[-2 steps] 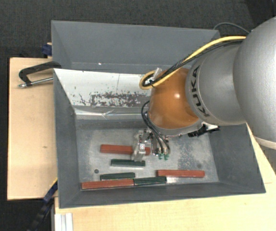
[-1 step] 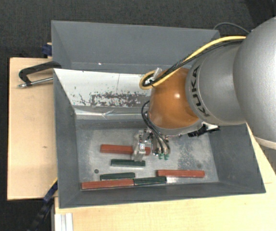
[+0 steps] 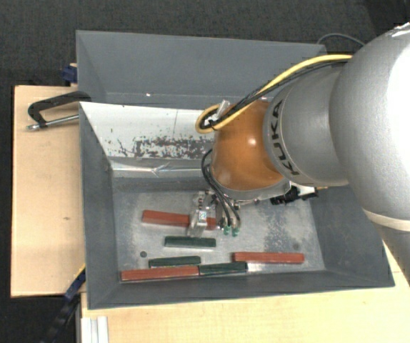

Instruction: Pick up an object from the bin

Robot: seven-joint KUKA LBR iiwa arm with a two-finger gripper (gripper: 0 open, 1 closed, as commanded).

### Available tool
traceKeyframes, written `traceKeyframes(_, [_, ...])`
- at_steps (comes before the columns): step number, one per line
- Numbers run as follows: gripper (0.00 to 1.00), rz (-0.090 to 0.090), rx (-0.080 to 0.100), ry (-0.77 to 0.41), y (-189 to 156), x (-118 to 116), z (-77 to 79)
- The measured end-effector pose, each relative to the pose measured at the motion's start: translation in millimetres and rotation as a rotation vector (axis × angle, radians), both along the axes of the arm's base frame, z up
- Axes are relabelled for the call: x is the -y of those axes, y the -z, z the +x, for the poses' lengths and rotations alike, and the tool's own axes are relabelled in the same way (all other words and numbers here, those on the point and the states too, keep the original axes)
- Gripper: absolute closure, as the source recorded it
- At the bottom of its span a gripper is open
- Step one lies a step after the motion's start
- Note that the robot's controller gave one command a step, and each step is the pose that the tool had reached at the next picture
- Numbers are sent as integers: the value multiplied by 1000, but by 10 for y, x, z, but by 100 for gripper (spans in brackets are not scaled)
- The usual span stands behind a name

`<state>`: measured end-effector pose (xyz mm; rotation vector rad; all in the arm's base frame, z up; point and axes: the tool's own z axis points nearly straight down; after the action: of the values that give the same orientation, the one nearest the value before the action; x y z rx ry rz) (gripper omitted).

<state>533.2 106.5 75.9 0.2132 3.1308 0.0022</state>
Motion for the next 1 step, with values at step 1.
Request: traceKeyframes(1, [100, -1, 2, 13, 22, -296, 178])
